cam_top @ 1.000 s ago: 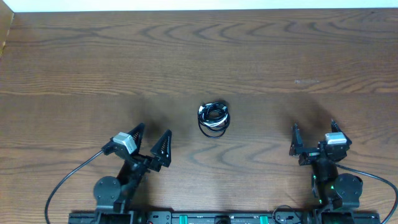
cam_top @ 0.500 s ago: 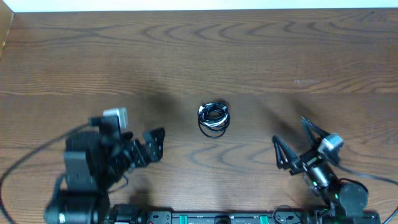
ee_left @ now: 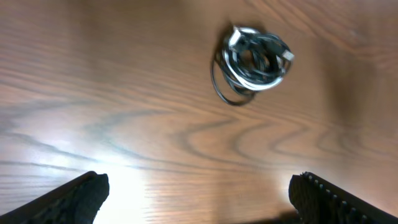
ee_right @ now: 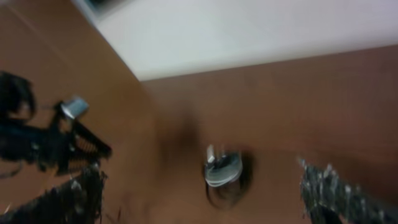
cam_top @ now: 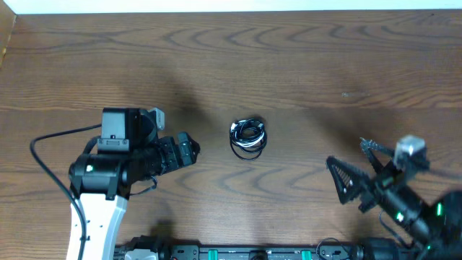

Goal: Untangle cables

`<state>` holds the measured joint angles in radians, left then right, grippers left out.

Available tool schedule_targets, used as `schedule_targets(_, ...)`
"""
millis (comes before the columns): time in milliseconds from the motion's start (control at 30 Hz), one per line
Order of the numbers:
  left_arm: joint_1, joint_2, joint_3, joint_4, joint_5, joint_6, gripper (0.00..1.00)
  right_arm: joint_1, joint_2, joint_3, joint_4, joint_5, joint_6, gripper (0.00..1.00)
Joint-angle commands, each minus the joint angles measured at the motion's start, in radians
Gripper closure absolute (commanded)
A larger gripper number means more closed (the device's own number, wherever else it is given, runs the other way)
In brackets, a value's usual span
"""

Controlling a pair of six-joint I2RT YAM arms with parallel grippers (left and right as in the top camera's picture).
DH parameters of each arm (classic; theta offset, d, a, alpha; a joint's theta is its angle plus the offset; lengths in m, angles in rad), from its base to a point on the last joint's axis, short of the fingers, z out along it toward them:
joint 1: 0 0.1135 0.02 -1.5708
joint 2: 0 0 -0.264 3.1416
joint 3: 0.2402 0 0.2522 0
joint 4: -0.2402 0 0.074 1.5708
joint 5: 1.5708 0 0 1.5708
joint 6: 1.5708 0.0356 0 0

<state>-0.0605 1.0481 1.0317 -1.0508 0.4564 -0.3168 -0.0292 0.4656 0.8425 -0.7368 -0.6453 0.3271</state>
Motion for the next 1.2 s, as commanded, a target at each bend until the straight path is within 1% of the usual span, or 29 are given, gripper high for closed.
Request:
schedule_targets(0,0.003,0.016,0.01,-0.003,0.105,-0.021,0.02,-0.003,0.204,0.126,-0.127,-0.082,-0.103,0.01)
schedule_targets(100,0.003,0.016,0.01,-0.003,0.105,0.002,0.02,-0.002,0.33,0.145,-0.139,-0.272,-0.011,0.01)
schedule_targets(167,0.003,0.015,0.01,-0.003,0.097,0.01,0.02,0.004,0.404,0.134,-0.111,-0.364,0.001,0.02)
schedule_targets(233,0.003,0.015,0.01,-0.003,0.079,0.004,0.02,0.031,0.471,0.13,-0.092,-0.36,0.001,0.16)
schedule_targets(300,0.003,0.015,0.01,-0.002,0.05,-0.02,0.02,0.082,0.54,0.13,-0.094,-0.303,0.003,0.2)
schedule_targets(367,0.003,0.016,0.01,-0.002,-0.004,-0.057,0.02,0.152,0.599,0.13,-0.097,-0.193,0.041,0.22)
schedule_targets(467,0.003,0.016,0.01,-0.002,-0.064,-0.066,0.02,0.299,0.691,0.13,-0.081,0.06,0.18,0.34)
schedule_targets(567,0.003,0.016,0.01,-0.003,-0.096,-0.066,0.02,0.429,0.773,0.133,-0.027,0.274,0.252,0.35)
schedule_targets(633,0.003,0.016,0.01,-0.003,-0.104,-0.066,0.02,0.481,0.822,0.144,0.003,0.344,0.28,0.41)
schedule_targets(667,0.003,0.016,0.01,-0.003,-0.103,-0.066,0.02,0.497,0.849,0.156,0.007,0.362,0.288,0.42)
schedule_targets(733,0.003,0.016,0.01,-0.003,-0.103,-0.066,0.02,0.511,0.911,0.205,-0.017,0.366,0.289,0.42)
schedule_targets(833,0.003,0.016,0.01,-0.003,-0.103,-0.066,0.02,0.515,1.028,0.357,-0.155,0.372,0.241,0.4)
schedule_targets(900,0.003,0.016,0.01,-0.003,-0.103,-0.066,0.02,0.518,1.102,0.472,-0.255,0.415,0.232,0.4)
schedule_targets(933,0.003,0.016,0.01,-0.003,-0.103,-0.066,0.02,0.522,1.131,0.516,-0.284,0.441,0.232,0.38)
schedule_targets(967,0.003,0.016,0.01,-0.003,-0.103,-0.066,0.02,0.529,1.154,0.547,-0.293,0.457,0.233,0.29)
schedule_targets(1000,0.003,0.016,0.01,-0.003,-0.103,-0.066,0.02,0.536,1.171,0.562,-0.283,0.459,0.233,0.12)
schedule_targets(1033,0.003,0.016,0.01,-0.003,-0.103,-0.066,0.02,0.545,1.184,0.562,-0.255,0.454,0.234,0.07)
schedule_targets(1067,0.003,0.016,0.01,-0.003,-0.103,-0.066,0.02,0.553,1.196,0.561,-0.233,0.452,0.238,0.07)
schedule_targets(1100,0.003,0.016,0.01,-0.003,-0.103,-0.066,0.02,0.562,1.21,0.559,-0.216,0.454,0.241,0.08)
schedule_targets(1133,0.003,0.016,0.01,-0.003,-0.103,-0.066,0.02,0.574,1.228,0.554,-0.2,0.468,0.241,0.12)
schedule_targets(1167,0.003,0.016,0.01,-0.003,-0.103,-0.066,0.02,0.585,1.247,0.548,-0.192,0.497,0.249,0.18)
